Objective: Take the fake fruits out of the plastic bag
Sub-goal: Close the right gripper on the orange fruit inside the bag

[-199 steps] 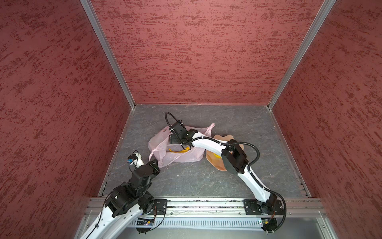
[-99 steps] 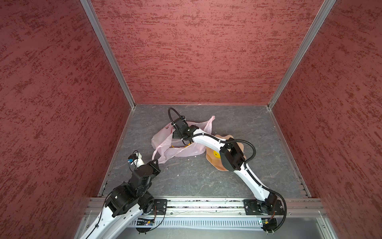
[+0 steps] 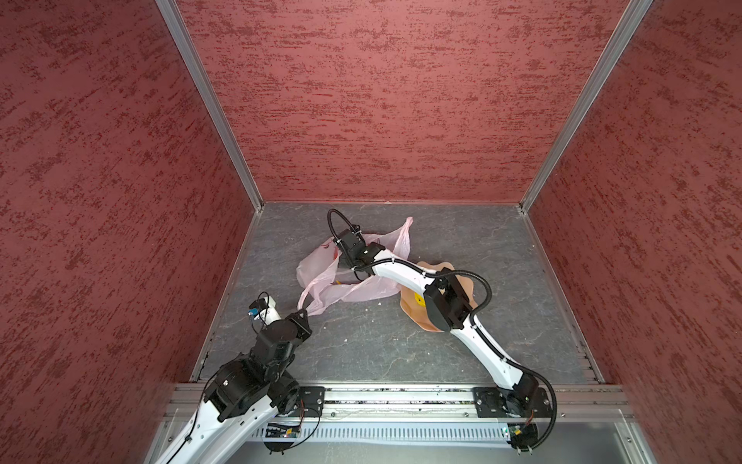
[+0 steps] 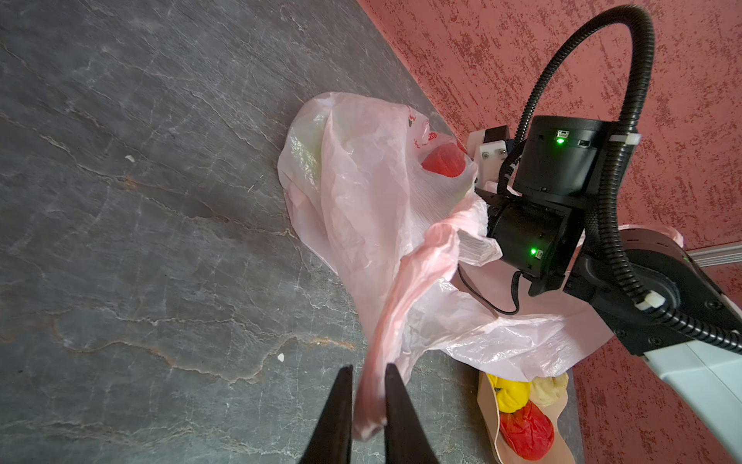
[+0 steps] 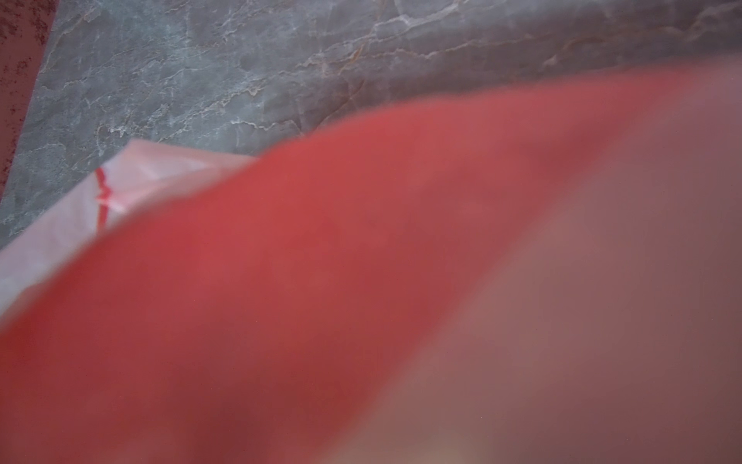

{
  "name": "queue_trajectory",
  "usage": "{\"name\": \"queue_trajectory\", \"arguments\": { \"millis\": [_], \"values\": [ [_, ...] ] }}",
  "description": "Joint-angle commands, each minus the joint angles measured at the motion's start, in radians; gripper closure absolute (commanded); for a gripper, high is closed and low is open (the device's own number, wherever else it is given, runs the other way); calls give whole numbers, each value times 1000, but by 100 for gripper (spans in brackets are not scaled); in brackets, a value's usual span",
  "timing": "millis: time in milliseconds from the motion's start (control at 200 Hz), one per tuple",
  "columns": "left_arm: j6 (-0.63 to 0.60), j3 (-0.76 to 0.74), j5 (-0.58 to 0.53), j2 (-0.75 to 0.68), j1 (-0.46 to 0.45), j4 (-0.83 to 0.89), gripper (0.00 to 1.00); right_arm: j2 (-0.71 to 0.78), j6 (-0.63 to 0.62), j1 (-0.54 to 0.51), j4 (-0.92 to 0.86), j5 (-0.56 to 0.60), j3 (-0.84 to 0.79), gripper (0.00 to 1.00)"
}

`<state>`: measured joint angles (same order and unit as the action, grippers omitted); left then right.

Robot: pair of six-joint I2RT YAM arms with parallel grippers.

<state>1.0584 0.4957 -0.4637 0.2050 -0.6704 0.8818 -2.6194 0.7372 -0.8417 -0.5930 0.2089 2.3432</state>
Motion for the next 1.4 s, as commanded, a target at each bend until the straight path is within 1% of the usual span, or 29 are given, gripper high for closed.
{"name": "queue_trajectory", "arguments": {
  "millis": [0,411,711,1032,1257,1398],
  "values": [
    [-9,9,9,7,3,11,83,-29,27,11,-16,29,31,29],
    [0,5,8,1,2,9,83,-14,-2,10,-13,18,30,53],
    [4,12,-2,-22,2,4,88,29,-42,-12,-8,27,5,64],
    [-7,9,-2,-15,3,-30,92,161,-70,-48,39,31,-161,69],
    [-37,16,-5,-13,2,-63,100,271,-93,-72,56,28,-283,70],
    [-52,17,1,-15,3,-81,100,345,-106,-85,64,16,-358,70]
  ]
}}
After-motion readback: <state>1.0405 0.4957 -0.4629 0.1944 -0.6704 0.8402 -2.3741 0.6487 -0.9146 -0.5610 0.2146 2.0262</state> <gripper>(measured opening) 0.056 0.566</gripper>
